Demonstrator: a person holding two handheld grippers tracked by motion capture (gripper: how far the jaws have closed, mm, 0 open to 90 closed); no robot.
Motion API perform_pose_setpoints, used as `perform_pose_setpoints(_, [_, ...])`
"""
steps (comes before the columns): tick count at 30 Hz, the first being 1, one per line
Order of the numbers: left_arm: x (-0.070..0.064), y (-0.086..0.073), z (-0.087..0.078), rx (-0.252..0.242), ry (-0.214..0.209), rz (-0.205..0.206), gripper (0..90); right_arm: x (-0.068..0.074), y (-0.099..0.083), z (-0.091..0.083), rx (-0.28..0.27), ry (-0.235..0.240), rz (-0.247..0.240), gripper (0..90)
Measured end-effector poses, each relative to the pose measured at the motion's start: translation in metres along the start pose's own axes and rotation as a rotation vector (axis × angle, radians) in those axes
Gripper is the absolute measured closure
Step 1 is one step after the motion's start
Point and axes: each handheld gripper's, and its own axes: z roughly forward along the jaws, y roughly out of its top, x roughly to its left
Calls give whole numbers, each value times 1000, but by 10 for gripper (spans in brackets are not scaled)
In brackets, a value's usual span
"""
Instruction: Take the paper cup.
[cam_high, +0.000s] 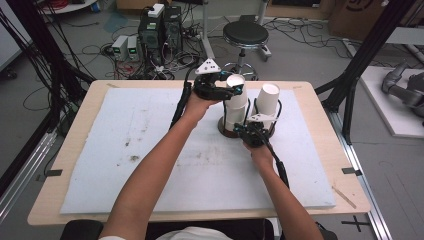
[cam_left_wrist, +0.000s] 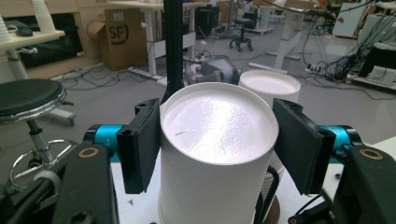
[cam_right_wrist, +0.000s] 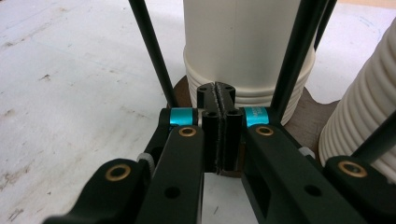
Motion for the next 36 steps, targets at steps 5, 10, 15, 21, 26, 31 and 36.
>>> perform_pose_setpoints(5, [-5, 14, -12, -32, -2, 6, 351, 0, 0, -2, 3, 3, 5, 888])
perform_pose_setpoints(10, [-10, 24, -28, -57, -8, -3, 351, 0, 2, -8, 2, 23, 1, 835])
perform_pose_setpoints(15, [-17, 29, -46, -59, -23, -7, 351, 3, 4, -16, 8, 56, -15, 696])
perform_pose_setpoints(21, [-18, 28, -71, -42, -32, 3, 351, 4, 3, -25, 56, 118, -37, 454])
perform_pose_setpoints(26, [-19, 16, -90, -26, -28, 4, 351, 2, 5, -33, 39, 220, -37, 307])
perform_pose_setpoints(31, [-19, -2, -109, -26, -31, -3, 350, 0, 0, -48, 41, 330, -52, 223])
perform_pose_setpoints(36, [-22, -24, -124, -10, -23, -11, 350, -2, -11, -68, 19, 368, -163, 224])
